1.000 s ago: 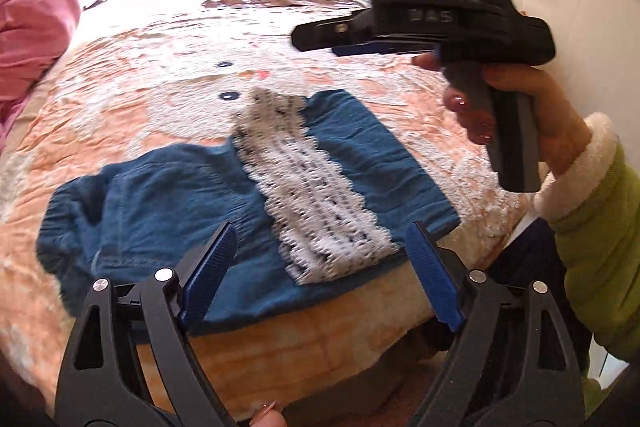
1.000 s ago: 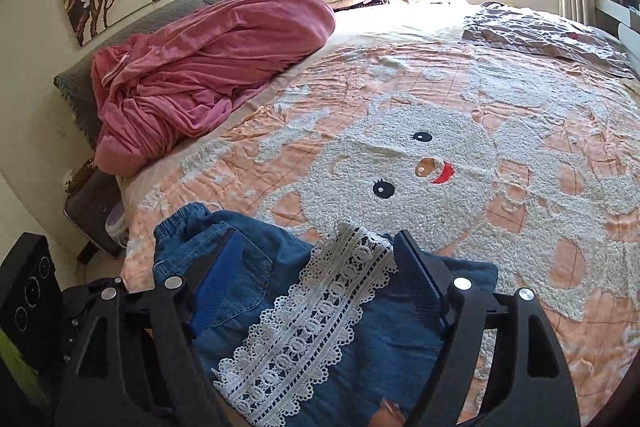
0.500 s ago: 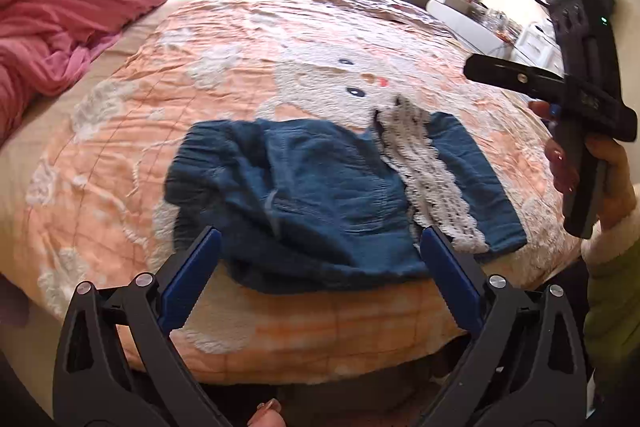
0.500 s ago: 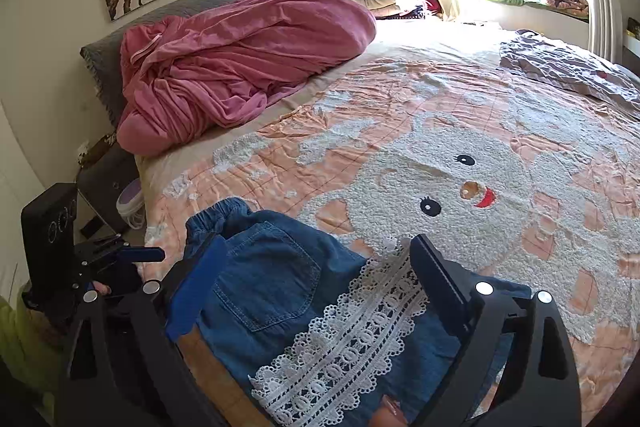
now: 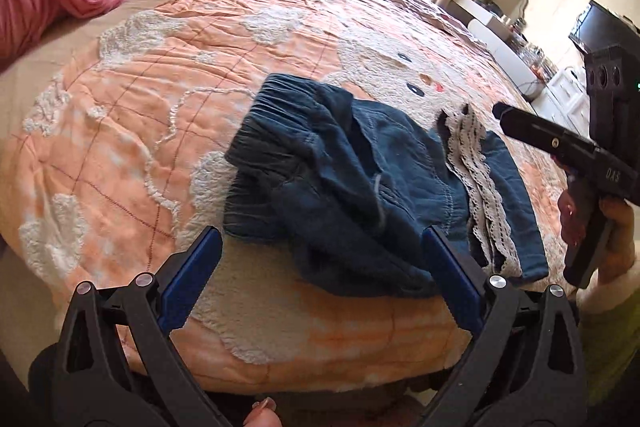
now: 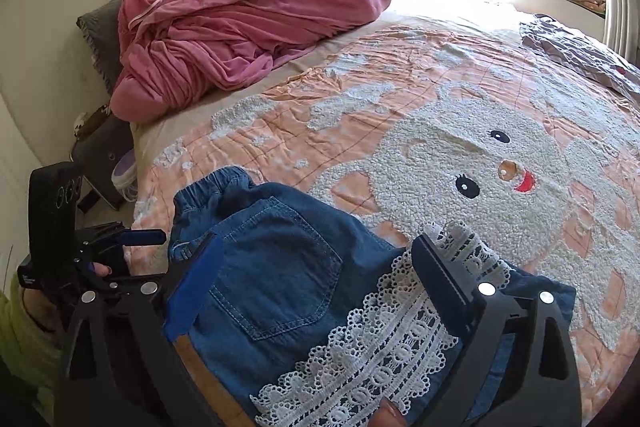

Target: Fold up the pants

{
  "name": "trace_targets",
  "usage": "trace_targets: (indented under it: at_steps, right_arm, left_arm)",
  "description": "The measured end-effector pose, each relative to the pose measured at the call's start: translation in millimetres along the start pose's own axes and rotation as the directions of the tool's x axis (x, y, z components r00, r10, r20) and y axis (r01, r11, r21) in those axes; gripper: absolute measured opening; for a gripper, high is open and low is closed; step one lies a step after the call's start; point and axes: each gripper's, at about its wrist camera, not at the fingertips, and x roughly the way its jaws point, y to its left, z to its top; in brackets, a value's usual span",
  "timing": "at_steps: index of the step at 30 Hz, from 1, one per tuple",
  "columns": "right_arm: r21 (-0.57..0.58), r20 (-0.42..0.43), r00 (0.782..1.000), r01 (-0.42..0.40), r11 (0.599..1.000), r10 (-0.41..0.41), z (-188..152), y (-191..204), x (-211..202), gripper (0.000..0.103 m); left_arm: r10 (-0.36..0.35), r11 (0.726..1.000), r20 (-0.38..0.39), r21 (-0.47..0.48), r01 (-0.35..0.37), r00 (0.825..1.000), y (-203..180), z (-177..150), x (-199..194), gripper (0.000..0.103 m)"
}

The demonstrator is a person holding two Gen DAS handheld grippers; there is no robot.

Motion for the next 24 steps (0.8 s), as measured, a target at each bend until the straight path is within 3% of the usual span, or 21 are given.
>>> trace_targets:
  at_steps: [3,5,16,24]
  right_arm:
    - [0.007,-0.013,1.000,-0.007,1.000,0.007,1,-1,8,0.094]
    - [0.010,-0.021,1.000,-0.014,1.000,0.014,5,0,15,0.094]
    - [-0.026,-0.092,0.994,-0.069,0.997,0.066,38,21,71,0.094]
    - [-0.030,-0.253,0.957,-0.156,0.987,0.143,48,41,133,0.094]
  left_arm:
    - [0.007,1.000,0.023,0.000,-0.007,1.000,1,-1,2,0.093]
    - [-0.020,1.000,0.009,-0.010,0.020,1.000,2,-2,7,0.093]
    - [-0.015,0.999,-0.031,-0.044,0.014,0.999,13,-1,22,0.093]
    - [-0.013,0.999,-0.042,-0.044,0.011,0.999,13,-1,27,0.093]
